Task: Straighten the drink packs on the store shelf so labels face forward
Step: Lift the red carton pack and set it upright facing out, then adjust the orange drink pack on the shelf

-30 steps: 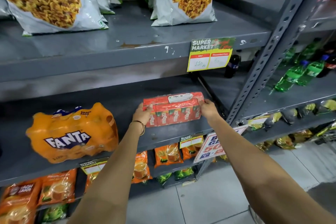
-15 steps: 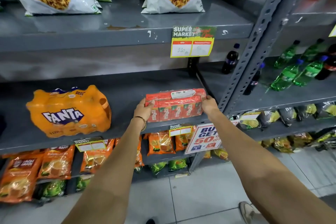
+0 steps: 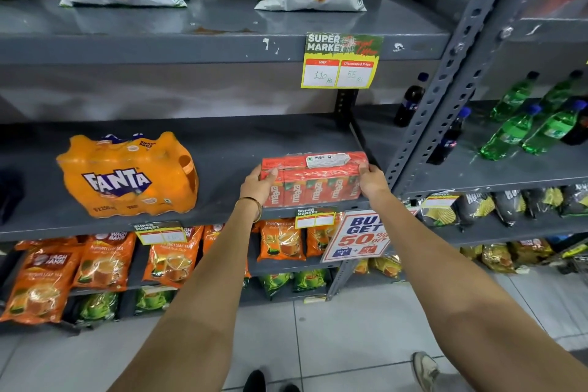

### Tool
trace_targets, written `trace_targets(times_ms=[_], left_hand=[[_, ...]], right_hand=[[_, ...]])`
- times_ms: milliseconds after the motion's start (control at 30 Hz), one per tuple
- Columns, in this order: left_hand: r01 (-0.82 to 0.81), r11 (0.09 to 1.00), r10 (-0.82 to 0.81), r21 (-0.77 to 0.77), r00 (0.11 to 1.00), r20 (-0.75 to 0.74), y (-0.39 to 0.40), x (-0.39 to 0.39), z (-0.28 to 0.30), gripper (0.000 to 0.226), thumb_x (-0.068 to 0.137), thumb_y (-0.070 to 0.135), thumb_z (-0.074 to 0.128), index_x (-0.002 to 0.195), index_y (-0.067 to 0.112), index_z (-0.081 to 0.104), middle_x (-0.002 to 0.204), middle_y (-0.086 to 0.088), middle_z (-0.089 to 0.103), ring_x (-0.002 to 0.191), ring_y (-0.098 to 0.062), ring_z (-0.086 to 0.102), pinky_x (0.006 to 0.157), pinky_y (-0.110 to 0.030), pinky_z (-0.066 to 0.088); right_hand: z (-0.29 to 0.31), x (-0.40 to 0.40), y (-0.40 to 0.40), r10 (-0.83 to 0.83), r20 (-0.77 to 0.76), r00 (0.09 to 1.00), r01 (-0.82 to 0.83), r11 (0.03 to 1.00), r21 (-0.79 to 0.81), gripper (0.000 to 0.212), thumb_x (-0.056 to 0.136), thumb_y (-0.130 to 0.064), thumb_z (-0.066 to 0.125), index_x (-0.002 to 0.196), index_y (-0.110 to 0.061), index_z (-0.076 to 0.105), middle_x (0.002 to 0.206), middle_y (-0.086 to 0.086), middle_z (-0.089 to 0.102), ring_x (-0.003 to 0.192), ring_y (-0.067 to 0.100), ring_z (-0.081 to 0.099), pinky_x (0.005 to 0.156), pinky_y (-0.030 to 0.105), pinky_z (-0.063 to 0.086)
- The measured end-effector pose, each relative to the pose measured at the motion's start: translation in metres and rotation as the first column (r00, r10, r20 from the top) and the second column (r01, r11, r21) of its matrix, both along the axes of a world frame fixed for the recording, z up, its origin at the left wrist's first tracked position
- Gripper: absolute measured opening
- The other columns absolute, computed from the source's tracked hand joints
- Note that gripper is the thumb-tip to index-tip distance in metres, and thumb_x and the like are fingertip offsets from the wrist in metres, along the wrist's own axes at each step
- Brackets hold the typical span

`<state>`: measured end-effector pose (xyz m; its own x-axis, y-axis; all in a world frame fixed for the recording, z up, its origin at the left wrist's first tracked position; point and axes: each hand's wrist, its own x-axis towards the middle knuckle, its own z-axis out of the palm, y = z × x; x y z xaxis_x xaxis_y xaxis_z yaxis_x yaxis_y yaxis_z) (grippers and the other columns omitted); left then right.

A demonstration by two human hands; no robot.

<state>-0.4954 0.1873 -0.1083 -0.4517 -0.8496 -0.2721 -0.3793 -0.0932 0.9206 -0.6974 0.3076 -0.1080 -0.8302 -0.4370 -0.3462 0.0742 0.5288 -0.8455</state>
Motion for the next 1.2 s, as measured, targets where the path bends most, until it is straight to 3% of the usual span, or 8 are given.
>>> trace_targets(times_ms=[333, 467, 567, 667, 867, 1033, 1100, 1200], left_hand=[[0.014, 1.000, -0.015, 0.024, 1.000, 0.028, 0.000, -0.001, 0.004, 0.049, 0.095, 0.041, 0.045, 0.140, 0.024, 0.037, 0.129, -0.010, 0.060, 0.112, -0.026, 0.063, 0.090, -0.039, 0.053], [0.026, 0.996, -0.013, -0.084, 0.988, 0.155, 0.002, 0.000, 0.009, 0.058, 0.094, 0.044, 0.046, 0.143, 0.017, 0.032, 0.138, -0.010, 0.053, 0.119, -0.029, 0.058, 0.096, -0.041, 0.050], [0.014, 0.977, 0.032, -0.212, 0.976, 0.215, 0.002, 0.007, 0.018, 0.067, 0.094, 0.044, 0.045, 0.149, 0.016, 0.019, 0.148, -0.013, 0.042, 0.129, -0.031, 0.049, 0.100, -0.043, 0.047], [0.057, 0.905, 0.062, -0.421, 0.962, 0.265, -0.008, 0.025, 0.033, 0.066, 0.096, 0.045, 0.040, 0.150, 0.018, 0.016, 0.158, -0.009, 0.024, 0.143, -0.031, 0.029, 0.110, -0.045, 0.036], [0.125, 0.682, 0.189, -0.720, 0.922, 0.339, -0.067, 0.113, 0.060, 0.059, 0.100, 0.037, 0.029, 0.150, 0.007, 0.017, 0.159, -0.011, 0.018, 0.149, -0.027, 0.009, 0.122, -0.037, 0.009], [0.053, 0.634, 0.334, -0.772, 0.881, 0.335, -0.123, 0.213, 0.058, 0.058, 0.101, 0.035, 0.029, 0.149, 0.005, 0.018, 0.159, -0.014, 0.016, 0.148, -0.030, 0.009, 0.121, -0.040, 0.005], [-0.050, 0.693, 0.345, -0.719, 0.899, 0.269, -0.148, 0.250, 0.055, 0.061, 0.100, 0.037, 0.032, 0.149, 0.005, 0.018, 0.159, -0.015, 0.014, 0.148, -0.031, 0.008, 0.120, -0.042, 0.005], [-0.197, 0.898, 0.271, -0.394, 0.952, 0.141, -0.173, 0.281, 0.055, 0.068, 0.096, 0.047, 0.036, 0.150, 0.010, 0.018, 0.159, -0.013, 0.016, 0.147, -0.030, 0.015, 0.119, -0.042, 0.014]], right_hand=[[0.005, 0.007, 0.003, -0.031, 0.014, 0.999, 0.031, 0.999, -0.023, 0.049, 0.101, -0.040, 0.032, 0.139, -0.010, 0.042, 0.132, 0.016, 0.058, 0.119, 0.034, 0.057, 0.103, 0.046, 0.046], [0.014, 0.024, 0.000, -0.008, -0.270, 0.963, 0.028, 0.997, 0.069, 0.049, 0.101, -0.035, 0.035, 0.138, -0.002, 0.039, 0.140, 0.020, 0.049, 0.129, 0.038, 0.048, 0.106, 0.045, 0.040], [0.023, 0.046, -0.009, 0.103, -0.541, 0.835, -0.047, 0.992, 0.118, 0.054, 0.101, -0.028, 0.036, 0.147, -0.001, 0.028, 0.155, 0.020, 0.028, 0.145, 0.033, 0.026, 0.118, 0.043, 0.026], [0.036, 0.078, -0.029, 0.225, -0.595, 0.771, -0.189, 0.974, 0.124, 0.055, 0.102, -0.027, 0.036, 0.149, 0.000, 0.024, 0.159, 0.018, 0.022, 0.149, 0.029, 0.016, 0.120, 0.038, 0.017], [0.046, 0.172, -0.083, 0.346, -0.553, 0.758, -0.365, 0.928, 0.080, 0.056, 0.102, -0.029, 0.034, 0.151, -0.005, 0.019, 0.161, 0.012, 0.018, 0.150, 0.024, 0.013, 0.119, 0.033, 0.015], [0.050, 0.253, -0.132, 0.284, -0.407, 0.868, -0.345, 0.935, -0.085, 0.058, 0.101, -0.032, 0.038, 0.151, -0.007, 0.023, 0.157, 0.014, 0.030, 0.146, 0.029, 0.027, 0.116, 0.035, 0.023], [0.048, 0.282, -0.150, 0.288, -0.251, 0.924, -0.329, 0.934, -0.139, 0.062, 0.100, -0.039, 0.040, 0.152, -0.011, 0.023, 0.156, 0.013, 0.030, 0.144, 0.028, 0.030, 0.115, 0.035, 0.025], [0.047, 0.310, -0.173, 0.284, 0.019, 0.959, -0.273, 0.935, -0.227, 0.074, 0.094, -0.055, 0.043, 0.154, -0.021, 0.016, 0.157, 0.009, 0.031, 0.141, 0.028, 0.035, 0.113, 0.041, 0.031]])
